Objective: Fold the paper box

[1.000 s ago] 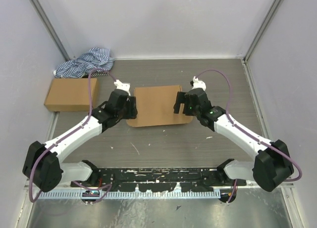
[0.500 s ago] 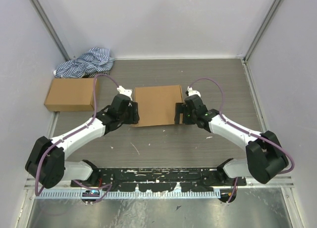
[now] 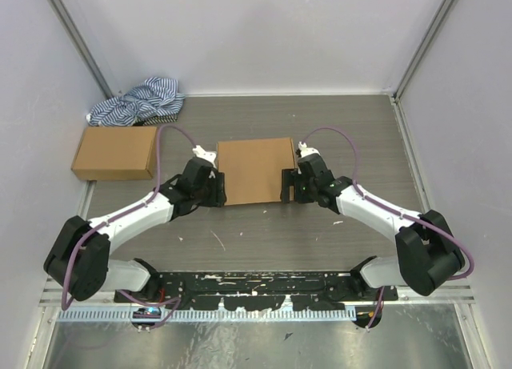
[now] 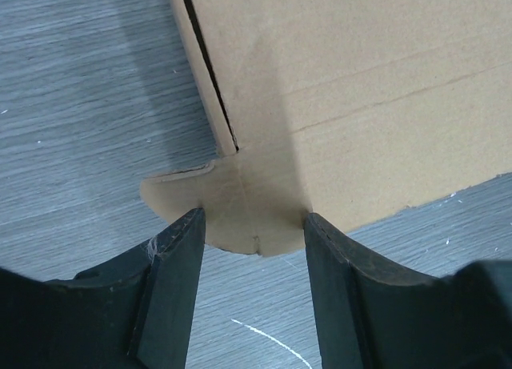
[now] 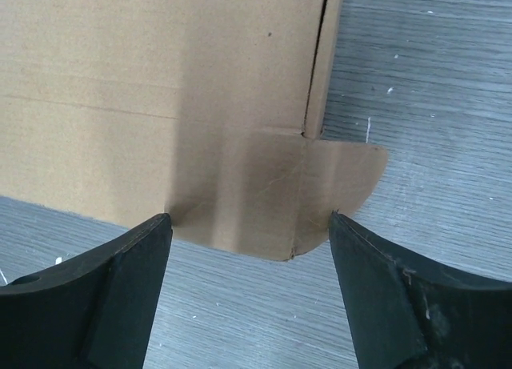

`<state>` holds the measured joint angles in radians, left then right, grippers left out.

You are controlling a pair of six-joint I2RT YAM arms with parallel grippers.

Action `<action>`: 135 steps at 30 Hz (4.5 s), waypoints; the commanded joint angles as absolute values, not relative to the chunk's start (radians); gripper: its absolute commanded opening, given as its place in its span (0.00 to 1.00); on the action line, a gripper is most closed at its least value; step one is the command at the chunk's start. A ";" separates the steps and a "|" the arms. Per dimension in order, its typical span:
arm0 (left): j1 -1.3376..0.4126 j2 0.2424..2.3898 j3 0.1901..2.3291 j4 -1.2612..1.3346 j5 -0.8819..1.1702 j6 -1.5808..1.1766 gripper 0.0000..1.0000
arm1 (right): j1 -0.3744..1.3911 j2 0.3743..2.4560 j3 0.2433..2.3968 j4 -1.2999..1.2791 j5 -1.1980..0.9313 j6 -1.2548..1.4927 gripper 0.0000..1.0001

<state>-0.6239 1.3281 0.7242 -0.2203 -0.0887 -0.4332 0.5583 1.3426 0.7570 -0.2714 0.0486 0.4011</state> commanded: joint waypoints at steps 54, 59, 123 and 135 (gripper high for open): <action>-0.643 1.247 0.880 -0.458 0.042 -0.453 0.54 | 0.598 1.285 0.885 -0.474 -0.039 0.327 0.74; -0.644 1.258 0.874 -0.460 0.040 -0.453 0.54 | 0.598 1.294 0.879 -0.477 -0.020 0.324 0.73; -0.638 1.279 0.589 -0.014 0.014 -0.412 0.77 | 0.597 1.292 0.791 -0.285 -0.095 0.360 0.94; -0.638 1.193 0.598 -0.048 0.056 -0.420 0.74 | 0.596 1.278 0.778 -0.301 -0.034 0.368 0.97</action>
<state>-0.6376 1.2068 0.5659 -0.0364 0.0231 -0.4133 0.5938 1.3193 0.7639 -0.3153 -0.0608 0.3645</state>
